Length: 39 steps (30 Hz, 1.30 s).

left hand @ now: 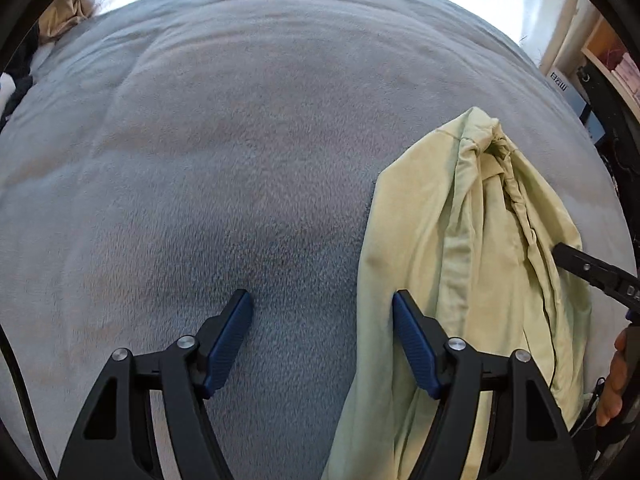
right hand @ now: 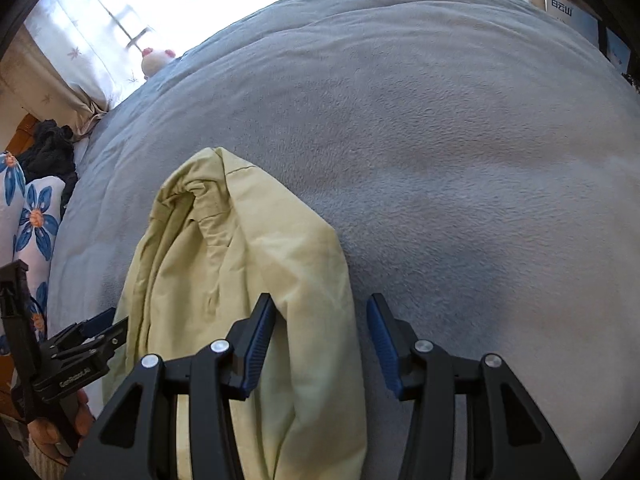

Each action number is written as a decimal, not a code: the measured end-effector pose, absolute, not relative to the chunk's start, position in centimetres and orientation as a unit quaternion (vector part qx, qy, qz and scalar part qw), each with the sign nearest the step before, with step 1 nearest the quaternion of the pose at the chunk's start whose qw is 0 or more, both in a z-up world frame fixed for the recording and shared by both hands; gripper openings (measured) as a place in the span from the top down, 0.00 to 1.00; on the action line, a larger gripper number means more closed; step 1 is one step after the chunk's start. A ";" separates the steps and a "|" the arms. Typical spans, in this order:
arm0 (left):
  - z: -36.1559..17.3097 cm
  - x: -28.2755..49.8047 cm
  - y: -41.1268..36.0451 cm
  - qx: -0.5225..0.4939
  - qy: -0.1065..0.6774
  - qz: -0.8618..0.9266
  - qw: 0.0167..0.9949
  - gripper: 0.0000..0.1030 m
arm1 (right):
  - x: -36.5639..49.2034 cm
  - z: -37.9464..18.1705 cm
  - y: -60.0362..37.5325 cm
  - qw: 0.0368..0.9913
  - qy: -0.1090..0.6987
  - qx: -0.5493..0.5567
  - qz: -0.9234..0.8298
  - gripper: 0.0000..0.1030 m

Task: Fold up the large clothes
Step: 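Move both grippers to the yellow hood and grasp its tip, then lift the yellow hood with both grippers and lay it over the black bundle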

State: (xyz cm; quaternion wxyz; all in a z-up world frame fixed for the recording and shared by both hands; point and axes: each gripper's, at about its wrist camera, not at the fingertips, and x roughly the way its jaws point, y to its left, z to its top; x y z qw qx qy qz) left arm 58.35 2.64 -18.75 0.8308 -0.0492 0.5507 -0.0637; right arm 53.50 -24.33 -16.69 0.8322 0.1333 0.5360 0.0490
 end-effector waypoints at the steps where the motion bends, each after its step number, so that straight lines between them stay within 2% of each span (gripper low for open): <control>1: -18.7 58.2 2.4 -0.048 0.547 -0.078 0.832 0.57 | 53.5 -16.8 -24.2 0.834 0.534 0.130 0.048 0.56; 2: -18.8 58.3 2.5 -0.055 0.547 -0.096 0.830 0.86 | 53.5 -16.7 -24.1 0.838 0.529 0.126 0.051 0.72; 3: -18.7 58.3 2.4 -0.063 0.548 -0.107 0.827 0.96 | 53.5 -16.6 -23.9 0.839 0.528 0.121 0.053 0.83; 4: -18.3 58.0 2.2 -0.055 0.541 -0.097 0.833 0.96 | 53.5 -16.5 -23.7 0.838 0.530 0.118 0.058 0.92; 6: -17.6 57.4 1.8 -0.045 0.531 -0.087 0.842 0.98 | 53.0 -15.8 -23.6 0.846 0.520 0.108 0.053 0.96; 14: -10.5 51.9 3.8 -0.062 0.482 -0.080 0.870 0.99 | 47.5 -8.6 -25.1 0.877 0.460 0.113 0.084 0.98; 18: -6.2 45.9 5.8 -0.074 0.462 -0.100 0.878 0.99 | 42.7 -4.2 -25.3 0.890 0.426 0.116 0.120 0.98; 23: -4.0 37.7 7.0 -0.086 0.456 -0.127 0.877 0.99 | 33.8 -0.6 -24.6 0.898 0.402 0.096 0.151 0.98; 27: -5.4 30.8 7.8 -0.093 0.480 -0.141 0.861 0.98 | 27.8 -1.3 -23.8 0.895 0.408 0.086 0.160 0.98; 31: -9.9 24.6 7.3 -0.069 0.522 -0.140 0.838 0.97 | 21.9 -5.6 -22.7 0.881 0.453 0.020 0.134 0.94; 34: -13.3 21.2 7.3 -0.069 0.558 -0.141 0.815 0.89 | 19.1 -9.3 -22.4 0.860 0.496 0.009 0.116 0.94; 37: -15.5 18.8 7.5 -0.086 0.582 -0.142 0.796 0.82 | 17.0 -11.8 -23.1 0.844 0.522 0.050 0.114 0.94; 39: -15.6 17.7 7.4 -0.095 0.579 -0.150 0.796 0.74 | 15.5 -12.5 -23.4 0.839 0.527 0.075 0.112 0.93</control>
